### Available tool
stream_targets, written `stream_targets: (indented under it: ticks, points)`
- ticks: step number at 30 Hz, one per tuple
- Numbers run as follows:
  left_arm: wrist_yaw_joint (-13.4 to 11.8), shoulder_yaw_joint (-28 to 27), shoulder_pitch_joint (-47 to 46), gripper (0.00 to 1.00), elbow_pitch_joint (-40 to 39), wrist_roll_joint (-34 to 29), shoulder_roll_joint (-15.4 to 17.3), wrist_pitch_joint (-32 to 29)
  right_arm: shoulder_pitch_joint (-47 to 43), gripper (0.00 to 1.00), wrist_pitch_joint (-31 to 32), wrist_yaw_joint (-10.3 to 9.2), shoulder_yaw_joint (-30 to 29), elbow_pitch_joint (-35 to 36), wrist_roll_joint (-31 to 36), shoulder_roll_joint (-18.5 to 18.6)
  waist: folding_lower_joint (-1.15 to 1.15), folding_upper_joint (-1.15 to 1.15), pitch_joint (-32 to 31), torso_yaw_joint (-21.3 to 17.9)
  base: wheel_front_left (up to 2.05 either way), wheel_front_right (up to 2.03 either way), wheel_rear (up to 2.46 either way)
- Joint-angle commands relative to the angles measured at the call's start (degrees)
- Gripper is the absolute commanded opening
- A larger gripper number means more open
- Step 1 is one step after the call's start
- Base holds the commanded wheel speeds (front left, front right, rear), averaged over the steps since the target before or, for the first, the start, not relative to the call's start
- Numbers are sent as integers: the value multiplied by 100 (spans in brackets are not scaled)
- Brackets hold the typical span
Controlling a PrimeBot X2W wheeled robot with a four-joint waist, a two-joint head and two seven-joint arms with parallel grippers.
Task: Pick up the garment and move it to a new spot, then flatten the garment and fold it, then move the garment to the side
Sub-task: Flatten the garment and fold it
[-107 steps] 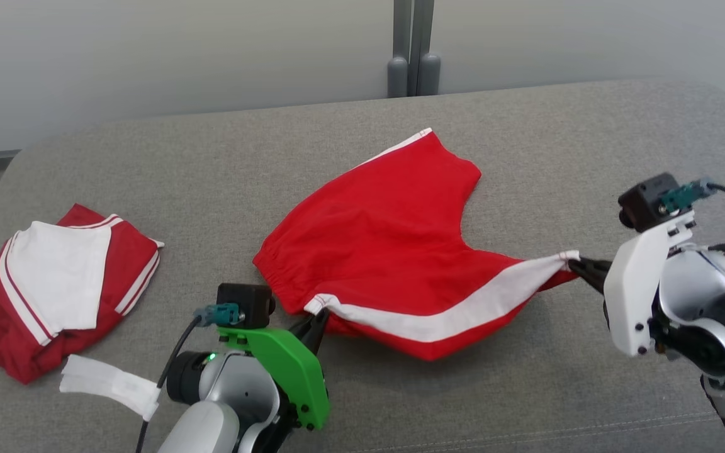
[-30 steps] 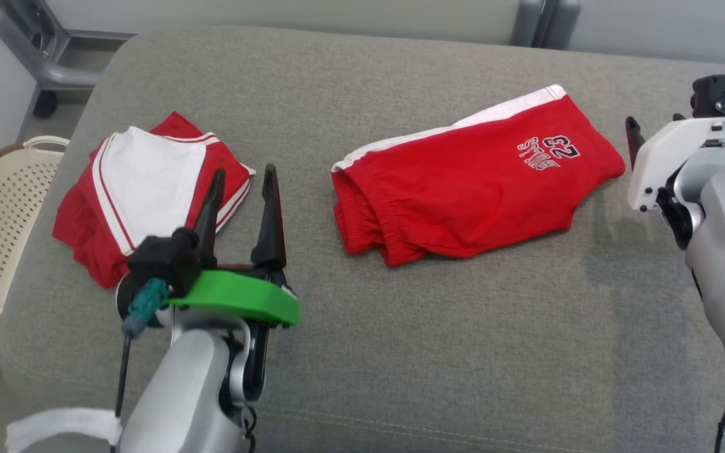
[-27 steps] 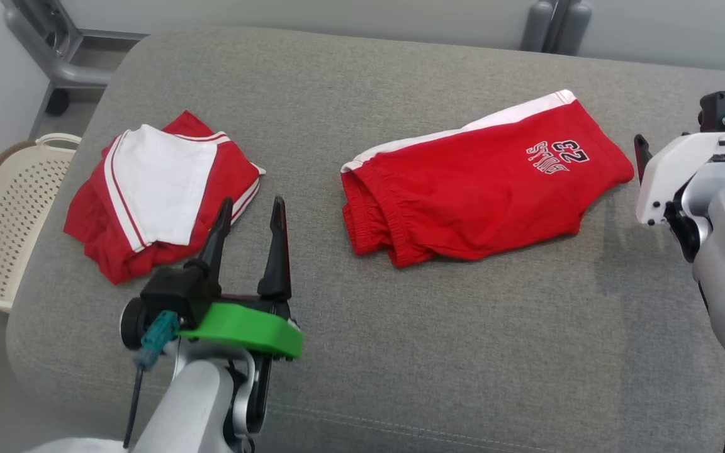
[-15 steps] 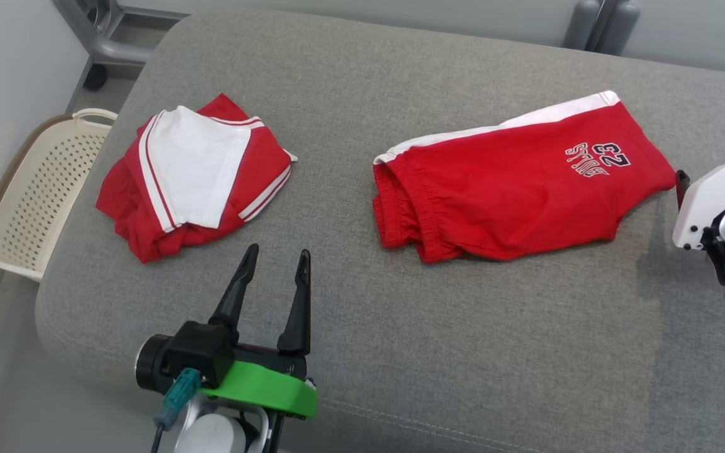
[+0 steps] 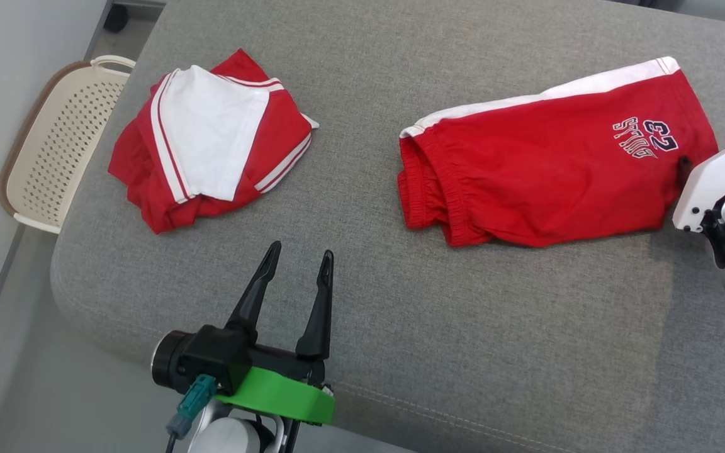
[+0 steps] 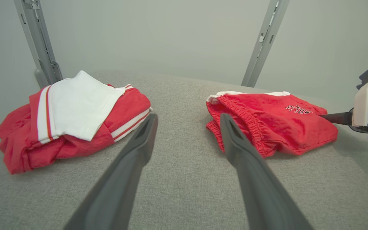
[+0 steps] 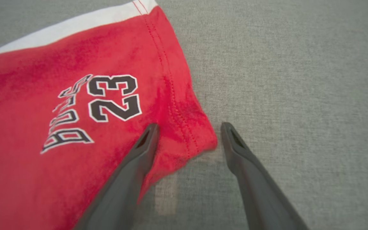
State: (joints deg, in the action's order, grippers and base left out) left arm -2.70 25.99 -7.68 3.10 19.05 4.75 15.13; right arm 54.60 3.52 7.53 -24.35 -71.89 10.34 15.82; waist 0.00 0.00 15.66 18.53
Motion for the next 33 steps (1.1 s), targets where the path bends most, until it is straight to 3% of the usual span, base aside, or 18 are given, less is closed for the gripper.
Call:
stream_targets:
  ticks: [1, 6, 7, 8, 10, 18, 33]
  points:
    - [31, 0, -58, 100, -4, -15, -11, 2, 27, 100, 63, -7, -98, 42, 72, 15, 0, 0, 75, 79, 0, 0, 0]
    - [71, 33, -108, 100, 26, -7, -58, 2, 19, 100, 293, -7, -476, 151, 375, -80, 0, 0, 138, 148, 0, 0, 0]
    - [73, 37, -122, 100, 31, -6, -62, 2, 23, 78, 350, -7, -542, 168, 436, -110, 0, 0, 154, 154, 0, 0, 0]
    - [79, 35, -134, 100, 38, -3, -69, 2, 21, 42, 396, -6, -594, 187, 499, -145, 0, 0, 165, 157, 0, 0, 0]
    - [84, 28, -143, 100, 54, 6, -83, 2, -9, 0, 482, -4, -688, 211, 631, -220, 0, 0, 176, 153, 0, 0, 0]
    - [91, 5, -196, 100, 150, -29, -114, 2, 11, 0, 414, -7, -932, 337, 924, -477, 0, 0, 55, 13, 0, 0, 0]
    - [146, 23, -70, 100, 386, -41, -131, 2, -280, 0, 46, -7, -855, 74, 638, -632, 0, 0, -592, -423, 0, 0, 0]
